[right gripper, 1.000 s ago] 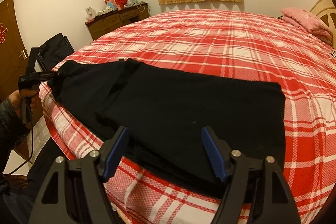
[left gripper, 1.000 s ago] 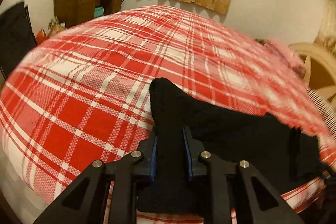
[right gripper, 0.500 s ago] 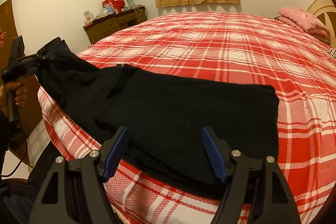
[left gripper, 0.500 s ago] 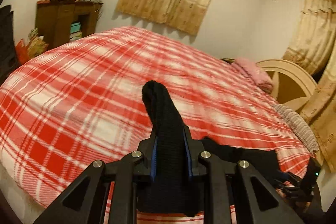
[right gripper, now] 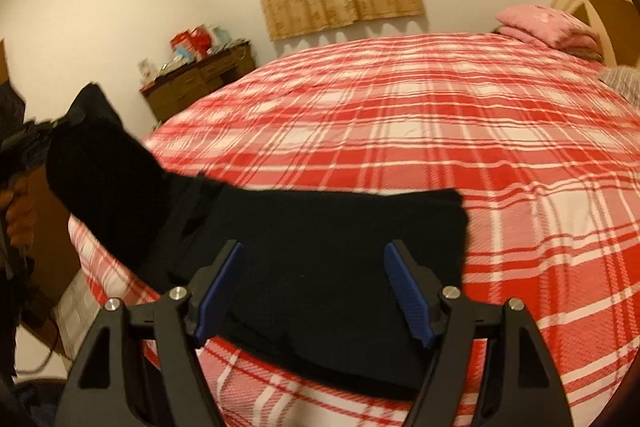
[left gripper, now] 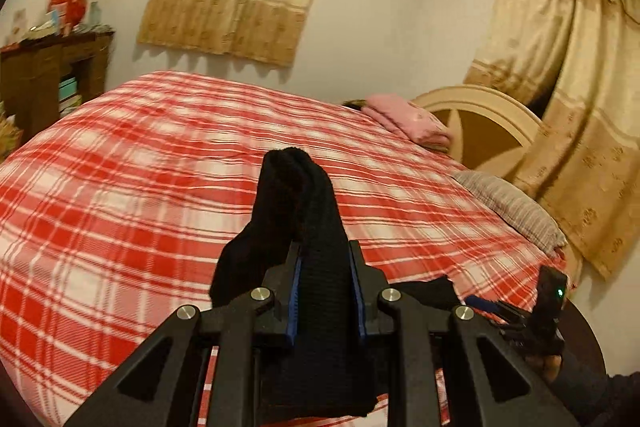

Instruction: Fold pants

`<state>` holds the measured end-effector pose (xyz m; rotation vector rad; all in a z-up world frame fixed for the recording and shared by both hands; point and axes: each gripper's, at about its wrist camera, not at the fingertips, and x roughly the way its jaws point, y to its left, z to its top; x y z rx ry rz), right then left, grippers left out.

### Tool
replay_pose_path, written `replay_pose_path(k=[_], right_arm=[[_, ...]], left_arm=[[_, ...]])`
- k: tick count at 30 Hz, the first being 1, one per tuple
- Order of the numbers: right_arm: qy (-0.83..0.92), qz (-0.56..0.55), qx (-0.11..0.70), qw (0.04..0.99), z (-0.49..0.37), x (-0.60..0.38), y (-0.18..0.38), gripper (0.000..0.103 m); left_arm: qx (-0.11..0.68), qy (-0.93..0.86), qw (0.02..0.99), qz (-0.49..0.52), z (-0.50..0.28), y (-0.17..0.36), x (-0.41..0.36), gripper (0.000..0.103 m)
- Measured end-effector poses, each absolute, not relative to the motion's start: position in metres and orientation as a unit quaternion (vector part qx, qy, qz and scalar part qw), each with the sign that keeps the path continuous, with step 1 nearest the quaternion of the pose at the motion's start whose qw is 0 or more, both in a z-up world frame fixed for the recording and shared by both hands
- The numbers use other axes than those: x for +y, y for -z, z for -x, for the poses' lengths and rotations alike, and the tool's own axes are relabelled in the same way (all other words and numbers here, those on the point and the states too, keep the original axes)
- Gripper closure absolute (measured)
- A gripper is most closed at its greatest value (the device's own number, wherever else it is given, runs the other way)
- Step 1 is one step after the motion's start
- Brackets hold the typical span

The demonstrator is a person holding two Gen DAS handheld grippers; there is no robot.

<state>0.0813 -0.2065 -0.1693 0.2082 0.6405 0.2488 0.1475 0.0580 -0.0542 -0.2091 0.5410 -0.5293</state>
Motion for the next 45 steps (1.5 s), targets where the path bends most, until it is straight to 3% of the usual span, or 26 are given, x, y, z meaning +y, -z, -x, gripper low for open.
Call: replay_pose_path(k=[26, 41, 45], right_arm=[[-0.058, -0.185, 0.306, 0.932, -0.091, -0.268, 0.164, 0.025], [-0.021, -0.214, 0.307, 0.927, -0.095, -0.293, 0.166, 0.025], [-0.013, -0.220, 0.308, 0.926, -0.096, -0.301, 0.169, 0.025]], left_arm=[[0.308, 0.352, 0.883, 0.046, -0.156, 0.055, -0.077, 0.082], [0.374, 0.361, 0.854, -0.018, -0.162, 0.132, -0.167, 0.082], [0.373, 0.369, 0.851, -0.010, -0.159, 0.134, -0.175, 0.078]])
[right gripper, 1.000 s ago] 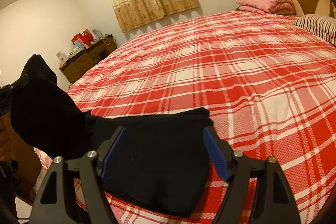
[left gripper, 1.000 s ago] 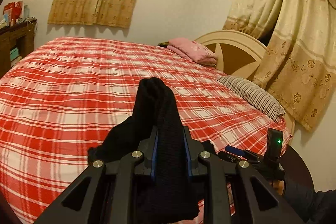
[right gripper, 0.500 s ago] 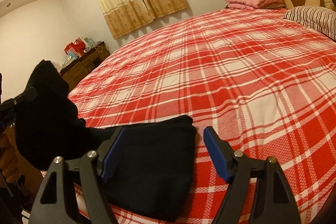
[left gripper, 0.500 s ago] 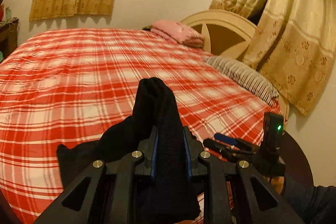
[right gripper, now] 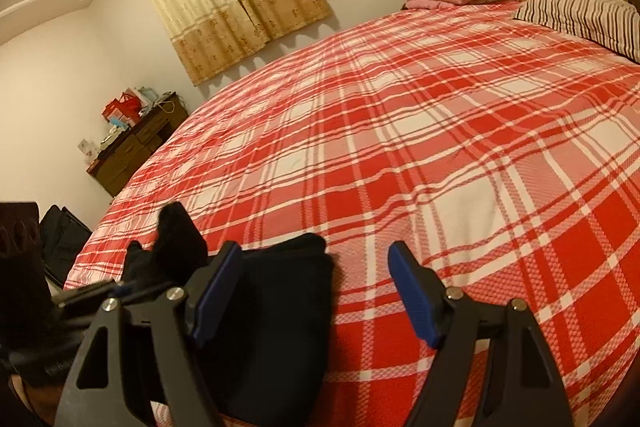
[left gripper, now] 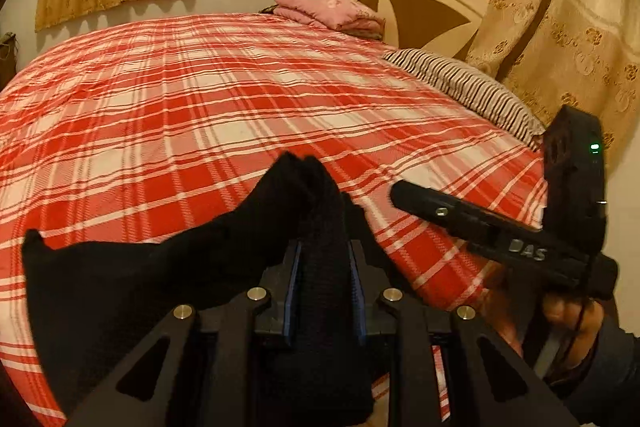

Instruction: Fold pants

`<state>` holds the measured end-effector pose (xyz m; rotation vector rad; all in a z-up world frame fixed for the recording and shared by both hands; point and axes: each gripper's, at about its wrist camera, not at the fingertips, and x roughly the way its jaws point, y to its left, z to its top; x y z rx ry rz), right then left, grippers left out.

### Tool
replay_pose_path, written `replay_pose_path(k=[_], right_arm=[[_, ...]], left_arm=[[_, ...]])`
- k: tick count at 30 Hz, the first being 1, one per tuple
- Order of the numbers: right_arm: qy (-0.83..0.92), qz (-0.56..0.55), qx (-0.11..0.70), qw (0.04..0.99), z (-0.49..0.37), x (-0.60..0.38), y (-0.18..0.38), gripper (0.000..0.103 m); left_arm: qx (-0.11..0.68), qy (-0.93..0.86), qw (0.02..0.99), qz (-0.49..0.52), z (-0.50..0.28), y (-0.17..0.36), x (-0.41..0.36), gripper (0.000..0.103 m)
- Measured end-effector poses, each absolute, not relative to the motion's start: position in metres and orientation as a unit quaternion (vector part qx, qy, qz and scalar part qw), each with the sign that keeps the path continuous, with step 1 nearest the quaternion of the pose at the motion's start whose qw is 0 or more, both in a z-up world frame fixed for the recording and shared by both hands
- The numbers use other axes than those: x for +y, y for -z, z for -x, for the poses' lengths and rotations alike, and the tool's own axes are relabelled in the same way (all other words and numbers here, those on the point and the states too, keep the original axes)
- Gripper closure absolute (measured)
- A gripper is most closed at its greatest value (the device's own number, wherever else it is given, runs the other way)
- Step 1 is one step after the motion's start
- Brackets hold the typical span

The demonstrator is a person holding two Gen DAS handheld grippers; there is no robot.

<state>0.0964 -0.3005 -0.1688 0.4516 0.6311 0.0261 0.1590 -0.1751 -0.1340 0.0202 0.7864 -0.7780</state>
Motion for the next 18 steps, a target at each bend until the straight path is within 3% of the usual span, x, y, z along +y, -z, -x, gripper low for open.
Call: replay_pose_path(k=[5, 6, 9, 10, 18], right_arm=[[-0.002, -0.230, 0.310, 0.922, -0.097, -0.309, 0.172, 0.025], [0.001, -0.232, 0.310, 0.922, -0.097, -0.310, 0.172, 0.025], [0.006, -0.236, 0.311, 0.921, -0.095, -0.313, 0.171, 0.024], [0.004, -0.237, 0.312, 0.920, -0.095, -0.313, 0.171, 0.024], [-0.082, -0.176, 0.393, 0.899, -0.094, -0.251, 0.168, 0.026]], left_arm=[[0.336, 0.389, 0.857, -0.029, -0.132, 0.114, -0.176, 0.075], [0.327, 0.392, 0.860, -0.028, -0.128, 0.111, -0.173, 0.069], [0.291, 0.355, 0.888, -0.035, -0.116, 0.104, -0.151, 0.036], [0.282, 0.336, 0.898, -0.038, -0.115, 0.104, -0.143, 0.031], [0.317, 0.190, 0.929, -0.032, -0.132, 0.150, -0.066, 0.030]])
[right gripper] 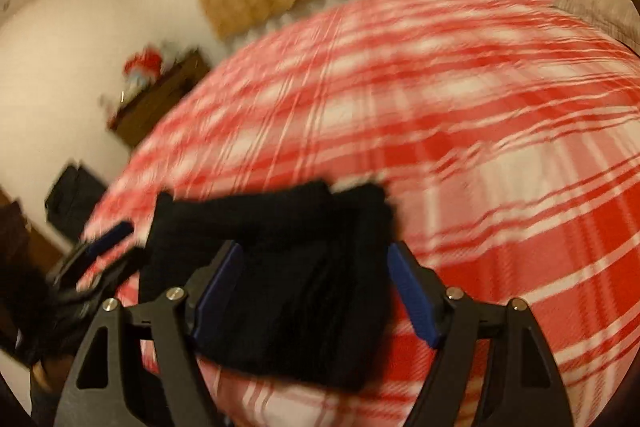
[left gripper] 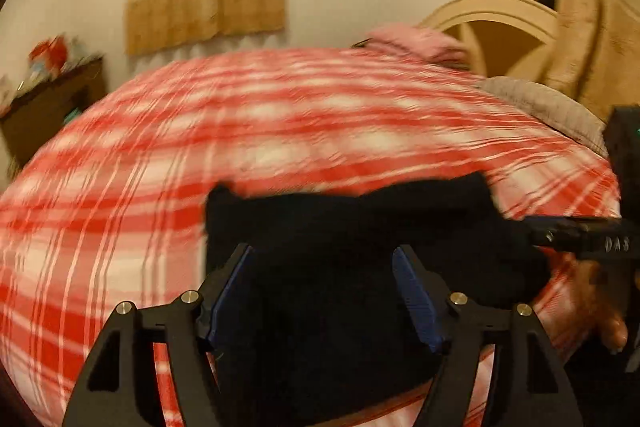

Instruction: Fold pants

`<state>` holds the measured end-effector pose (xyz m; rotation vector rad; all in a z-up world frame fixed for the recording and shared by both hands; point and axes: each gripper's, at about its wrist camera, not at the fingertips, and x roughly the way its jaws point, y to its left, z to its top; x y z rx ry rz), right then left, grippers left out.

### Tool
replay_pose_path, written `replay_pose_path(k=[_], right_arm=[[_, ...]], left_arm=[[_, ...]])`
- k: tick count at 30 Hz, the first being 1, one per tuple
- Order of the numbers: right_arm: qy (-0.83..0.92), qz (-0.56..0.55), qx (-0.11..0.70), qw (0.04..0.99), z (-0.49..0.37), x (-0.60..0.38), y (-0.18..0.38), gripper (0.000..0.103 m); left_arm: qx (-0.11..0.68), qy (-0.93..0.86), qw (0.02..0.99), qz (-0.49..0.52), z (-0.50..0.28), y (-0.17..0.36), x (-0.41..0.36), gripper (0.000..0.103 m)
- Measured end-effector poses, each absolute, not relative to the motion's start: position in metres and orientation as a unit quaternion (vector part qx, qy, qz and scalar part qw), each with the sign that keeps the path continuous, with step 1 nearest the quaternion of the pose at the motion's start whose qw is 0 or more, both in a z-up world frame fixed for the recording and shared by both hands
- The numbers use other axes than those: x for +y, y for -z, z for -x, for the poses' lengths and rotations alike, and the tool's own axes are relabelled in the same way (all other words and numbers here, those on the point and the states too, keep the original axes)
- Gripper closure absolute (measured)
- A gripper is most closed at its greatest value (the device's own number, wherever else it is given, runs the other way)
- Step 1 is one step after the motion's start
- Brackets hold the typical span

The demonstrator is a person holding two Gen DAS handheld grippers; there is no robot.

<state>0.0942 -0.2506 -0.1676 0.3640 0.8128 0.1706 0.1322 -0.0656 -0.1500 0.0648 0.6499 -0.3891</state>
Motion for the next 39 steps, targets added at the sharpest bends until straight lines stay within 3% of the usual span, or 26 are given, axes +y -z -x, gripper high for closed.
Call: replay_pose_path(k=[1, 4, 7, 9, 34, 37, 39], right_arm=[[-0.083, -0.167, 0.403, 0.896, -0.095, -0.246, 0.171, 0.029], [-0.072, -0.140, 0.444, 0.882, -0.101, -0.237, 0.189, 0.050], [-0.073, -0.124, 0.446, 0.883, -0.099, -0.235, 0.189, 0.082], [-0.073, -0.124, 0.439, 0.887, -0.097, -0.238, 0.184, 0.087], [-0.044, -0.124, 0.456, 0.880, -0.103, -0.251, 0.188, 0.080], [-0.040, -0.125, 0.453, 0.882, -0.101, -0.253, 0.182, 0.073], [-0.019, -0.107, 0.431, 0.896, -0.096, -0.251, 0.167, 0.057]], left_arm=[[0.323, 0.185, 0.928, -0.024, -0.135, 0.156, -0.060, 0.030], [0.335, 0.167, 0.927, -0.017, -0.136, 0.171, -0.050, 0.030], [0.342, 0.168, 0.924, 0.001, -0.140, 0.176, -0.048, 0.030], [0.333, 0.175, 0.926, 0.001, -0.137, 0.171, -0.052, 0.030], [0.360, 0.184, 0.914, -0.008, -0.151, 0.187, -0.056, 0.025], [0.362, 0.185, 0.913, -0.007, -0.151, 0.187, -0.056, 0.025], [0.363, 0.185, 0.913, -0.005, -0.152, 0.187, -0.056, 0.024]])
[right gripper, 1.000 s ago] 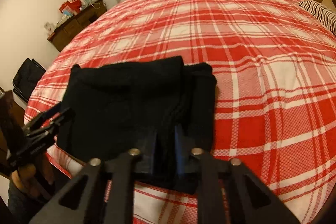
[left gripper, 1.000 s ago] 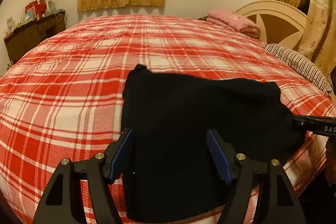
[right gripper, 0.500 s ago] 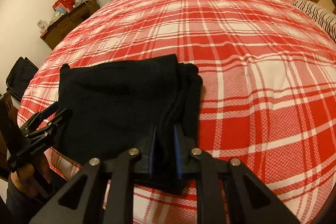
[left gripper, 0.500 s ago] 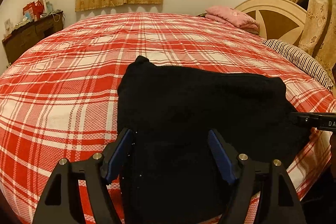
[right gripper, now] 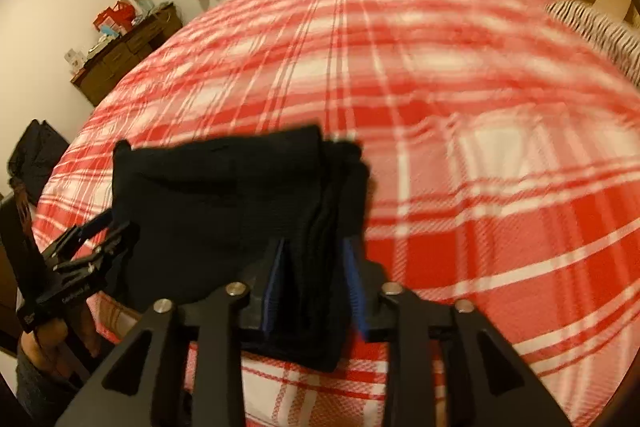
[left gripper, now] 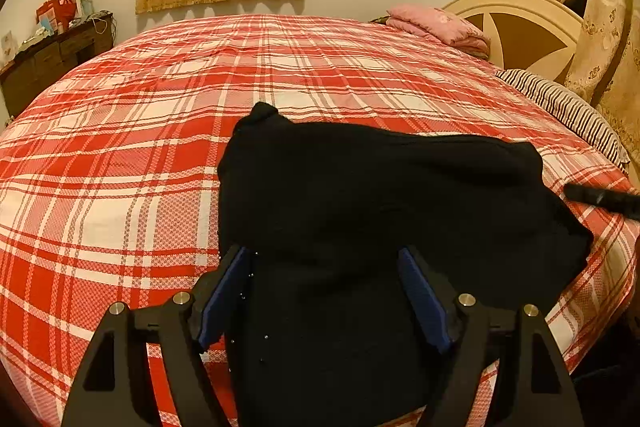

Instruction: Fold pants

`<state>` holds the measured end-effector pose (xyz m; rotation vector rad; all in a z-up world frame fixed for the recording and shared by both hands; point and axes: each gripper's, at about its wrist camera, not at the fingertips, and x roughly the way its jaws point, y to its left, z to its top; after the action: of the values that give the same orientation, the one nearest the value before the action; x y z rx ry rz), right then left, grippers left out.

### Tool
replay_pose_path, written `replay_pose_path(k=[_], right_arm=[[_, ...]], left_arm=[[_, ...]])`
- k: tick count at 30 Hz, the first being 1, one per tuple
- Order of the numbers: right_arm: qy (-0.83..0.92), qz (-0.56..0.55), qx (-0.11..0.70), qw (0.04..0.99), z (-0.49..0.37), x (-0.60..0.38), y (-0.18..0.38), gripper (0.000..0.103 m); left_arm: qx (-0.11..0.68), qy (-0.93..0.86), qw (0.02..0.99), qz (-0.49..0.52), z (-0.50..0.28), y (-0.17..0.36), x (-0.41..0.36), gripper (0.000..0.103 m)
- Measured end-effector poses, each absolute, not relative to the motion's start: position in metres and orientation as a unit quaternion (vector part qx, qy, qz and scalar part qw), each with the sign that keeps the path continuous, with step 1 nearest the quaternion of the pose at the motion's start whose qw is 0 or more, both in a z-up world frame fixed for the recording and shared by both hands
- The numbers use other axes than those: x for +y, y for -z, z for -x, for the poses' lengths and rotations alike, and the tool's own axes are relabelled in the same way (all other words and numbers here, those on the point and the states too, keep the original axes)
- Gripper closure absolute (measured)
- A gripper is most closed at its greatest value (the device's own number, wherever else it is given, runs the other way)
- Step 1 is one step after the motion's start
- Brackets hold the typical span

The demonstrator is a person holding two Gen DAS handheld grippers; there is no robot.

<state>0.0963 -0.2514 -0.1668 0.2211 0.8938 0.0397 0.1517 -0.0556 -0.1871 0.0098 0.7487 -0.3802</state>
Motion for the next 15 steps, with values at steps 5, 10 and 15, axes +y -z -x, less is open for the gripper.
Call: replay_pose_path(k=[5, 10, 15], right_arm=[[-0.040, -0.079, 0.378, 0.921, -0.098, -0.233, 0.136, 0.043], [-0.078, -0.061, 0.398, 0.912, -0.125, -0.209, 0.148, 0.043], [-0.054, -0.039, 0.462, 0.884, -0.150, -0.215, 0.177, 0.046]], left_arm=[[0.367, 0.182, 0.912, -0.007, -0.152, 0.186, -0.057, 0.024], [0.363, 0.182, 0.914, 0.006, -0.152, 0.179, -0.052, 0.024], [0.357, 0.179, 0.917, -0.004, -0.139, 0.179, -0.048, 0.024]])
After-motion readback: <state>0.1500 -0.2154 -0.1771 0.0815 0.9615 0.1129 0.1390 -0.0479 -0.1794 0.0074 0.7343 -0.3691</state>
